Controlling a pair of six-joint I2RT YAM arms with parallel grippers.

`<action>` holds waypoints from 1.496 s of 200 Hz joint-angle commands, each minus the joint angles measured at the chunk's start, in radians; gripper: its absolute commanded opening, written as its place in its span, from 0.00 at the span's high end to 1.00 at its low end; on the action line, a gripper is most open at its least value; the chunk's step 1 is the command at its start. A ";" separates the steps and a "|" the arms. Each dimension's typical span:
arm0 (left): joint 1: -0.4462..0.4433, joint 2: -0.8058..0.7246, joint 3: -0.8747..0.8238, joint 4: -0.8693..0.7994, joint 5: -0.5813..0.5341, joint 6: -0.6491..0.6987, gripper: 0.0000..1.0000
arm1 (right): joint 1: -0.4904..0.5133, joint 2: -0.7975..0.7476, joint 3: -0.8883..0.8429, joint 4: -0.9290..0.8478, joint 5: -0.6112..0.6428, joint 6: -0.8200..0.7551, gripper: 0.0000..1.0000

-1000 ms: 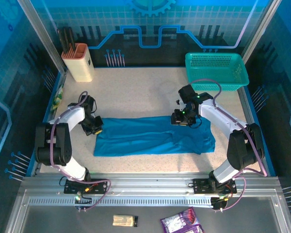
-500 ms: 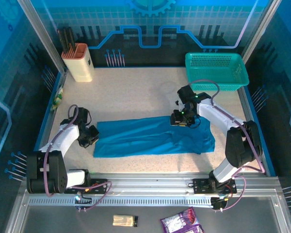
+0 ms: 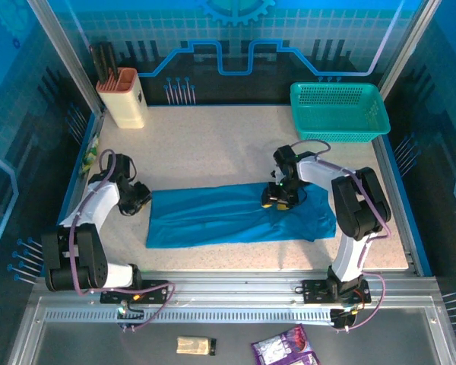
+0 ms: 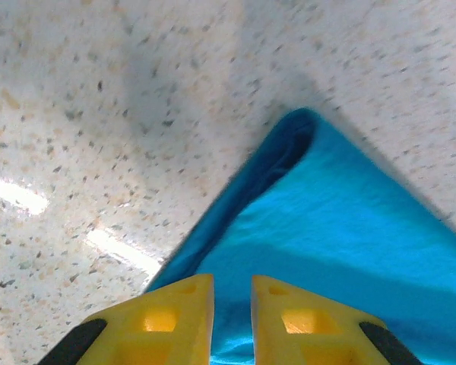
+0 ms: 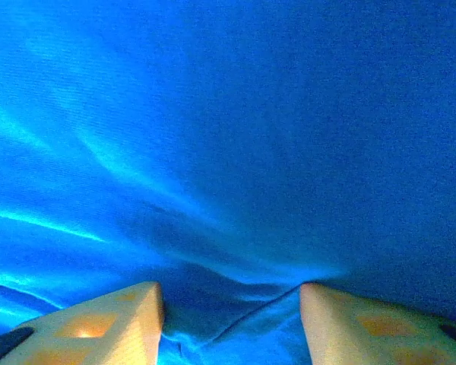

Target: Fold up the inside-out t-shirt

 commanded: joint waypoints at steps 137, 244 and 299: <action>-0.352 0.328 0.111 0.065 0.059 -0.053 0.82 | -0.189 -0.270 -0.353 0.082 -0.009 0.030 0.22; -0.141 0.398 0.123 0.083 0.119 0.059 0.81 | -0.242 -0.436 -0.284 -0.082 0.142 -0.032 0.32; -0.141 0.427 0.223 0.071 0.136 0.076 0.80 | -0.254 -0.360 -0.300 -0.054 0.117 -0.049 0.57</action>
